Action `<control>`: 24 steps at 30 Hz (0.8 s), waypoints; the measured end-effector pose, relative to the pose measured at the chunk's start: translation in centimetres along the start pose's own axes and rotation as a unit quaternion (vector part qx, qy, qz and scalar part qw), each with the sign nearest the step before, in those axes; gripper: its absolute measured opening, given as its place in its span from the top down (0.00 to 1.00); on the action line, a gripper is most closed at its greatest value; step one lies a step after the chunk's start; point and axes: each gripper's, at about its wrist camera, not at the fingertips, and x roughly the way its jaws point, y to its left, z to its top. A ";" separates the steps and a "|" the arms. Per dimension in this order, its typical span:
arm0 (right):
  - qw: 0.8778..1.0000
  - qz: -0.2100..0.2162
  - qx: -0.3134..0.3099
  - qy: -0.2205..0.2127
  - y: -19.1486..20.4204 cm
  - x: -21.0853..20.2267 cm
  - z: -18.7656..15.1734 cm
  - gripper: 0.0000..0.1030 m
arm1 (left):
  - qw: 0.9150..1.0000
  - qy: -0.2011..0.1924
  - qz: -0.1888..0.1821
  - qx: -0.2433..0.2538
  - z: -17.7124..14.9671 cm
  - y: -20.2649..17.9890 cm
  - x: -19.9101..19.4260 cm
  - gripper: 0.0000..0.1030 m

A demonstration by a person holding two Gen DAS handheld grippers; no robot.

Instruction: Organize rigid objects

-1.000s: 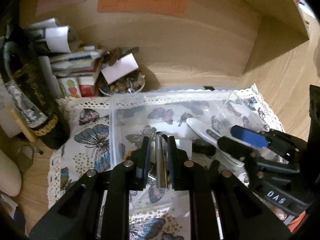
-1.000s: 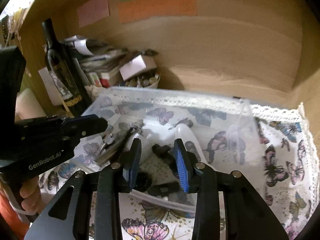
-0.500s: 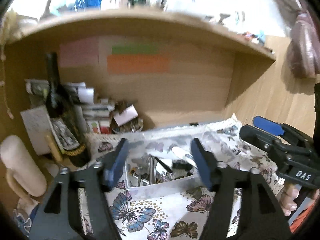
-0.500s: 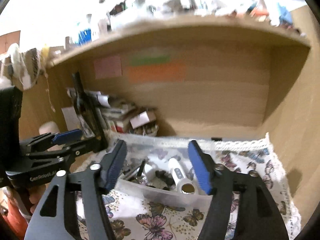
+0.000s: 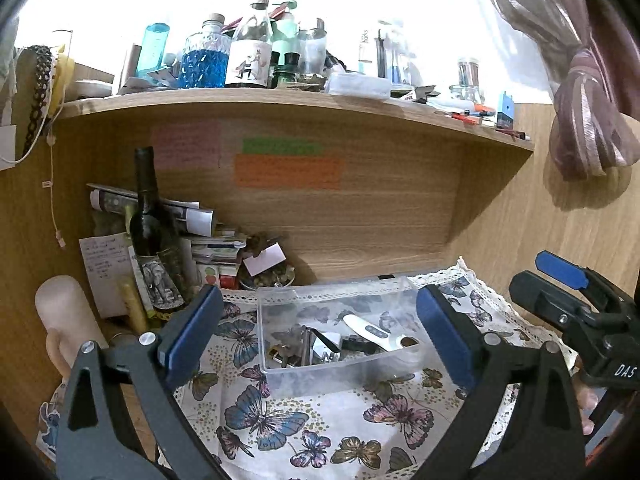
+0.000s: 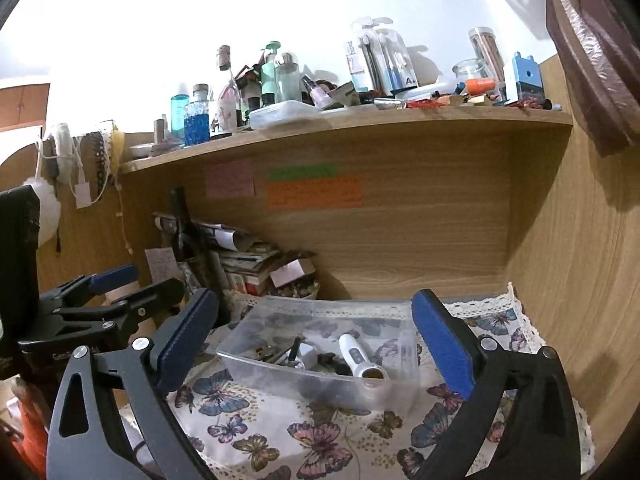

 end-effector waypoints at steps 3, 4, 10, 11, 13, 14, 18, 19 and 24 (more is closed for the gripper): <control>1.000 0.002 0.002 0.000 0.0 -0.3 -0.1 0.03 | 1.000 -0.003 0.002 0.006 -0.1 -0.4 -0.3 0.04; 1.000 0.002 0.002 0.000 0.0 -0.3 -0.1 0.03 | 1.000 -0.005 0.001 0.008 -0.1 -0.5 -0.4 0.04; 1.000 0.001 0.004 0.001 -0.2 -0.2 -0.3 0.02 | 1.000 -0.010 0.001 0.009 -0.2 -0.7 -0.6 0.02; 1.000 0.001 0.005 0.001 -0.2 -0.2 -0.3 0.02 | 1.000 -0.009 0.001 0.009 -0.2 -0.7 -0.6 0.02; 1.000 0.002 0.006 0.002 -0.3 -0.2 -0.3 0.02 | 1.000 -0.008 0.000 0.009 -0.2 -0.7 -0.5 0.02; 1.000 0.002 0.006 0.002 -0.3 -0.2 -0.3 0.02 | 1.000 -0.008 0.000 0.010 -0.2 -0.8 -0.5 0.02; 1.000 0.002 0.007 0.003 -0.3 -0.2 -0.3 0.02 | 1.000 -0.009 0.000 0.012 -0.2 -0.9 -0.5 0.02; 1.000 0.002 0.007 0.003 -0.3 -0.2 -0.4 0.02 | 1.000 -0.008 -0.002 0.013 -0.2 -0.9 -0.4 0.02; 1.000 0.004 0.011 0.002 -0.4 -0.1 -0.4 0.01 | 1.000 -0.010 0.002 0.016 -0.3 -1.0 -0.5 0.02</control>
